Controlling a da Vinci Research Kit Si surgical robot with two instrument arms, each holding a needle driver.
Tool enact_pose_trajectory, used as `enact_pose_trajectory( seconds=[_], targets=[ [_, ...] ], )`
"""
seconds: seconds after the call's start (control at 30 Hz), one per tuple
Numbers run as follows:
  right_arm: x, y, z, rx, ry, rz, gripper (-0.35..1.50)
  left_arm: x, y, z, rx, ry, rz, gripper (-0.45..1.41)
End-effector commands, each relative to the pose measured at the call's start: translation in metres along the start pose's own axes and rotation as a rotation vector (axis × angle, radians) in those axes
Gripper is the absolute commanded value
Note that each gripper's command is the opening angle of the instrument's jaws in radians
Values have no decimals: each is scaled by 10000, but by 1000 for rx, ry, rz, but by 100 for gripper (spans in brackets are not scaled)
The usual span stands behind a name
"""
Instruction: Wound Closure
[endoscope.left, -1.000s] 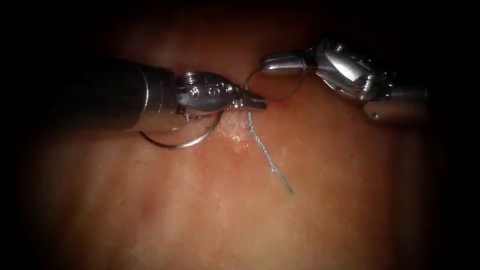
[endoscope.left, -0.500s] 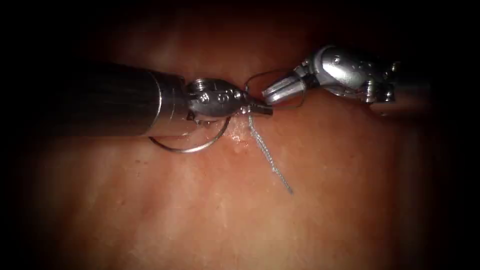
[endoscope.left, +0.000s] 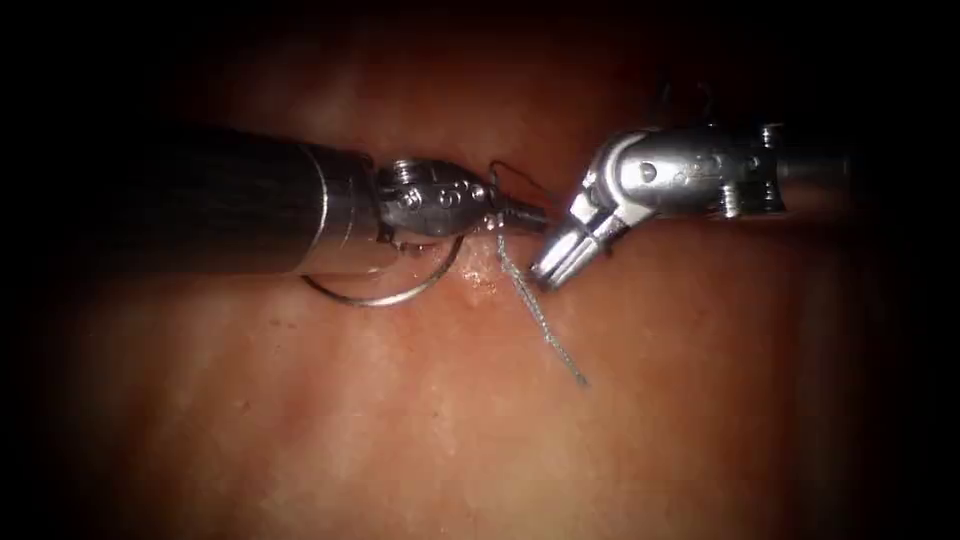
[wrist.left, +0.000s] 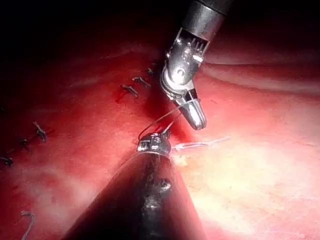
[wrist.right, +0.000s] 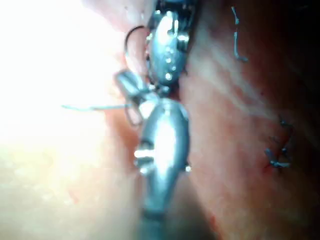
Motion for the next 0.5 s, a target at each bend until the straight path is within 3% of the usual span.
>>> enact_pose_trajectory(
  seconds=[0.03,0.17,0.27,0.5],
  targets=[
    [-8,4,12,21,-28,-8,17,2,-5,6,1,2,4,-45],
    [-17,-2,26,63,-90,-18,42,2,-4,5,-2,-1,5,-45],
    [-21,-5,33,81,-125,-13,79,2,-3,5,-2,-1,6,-45],
    [-27,-16,36,103,-172,26,108,3,-3,6,-5,-3,7,-45]
  ],
)
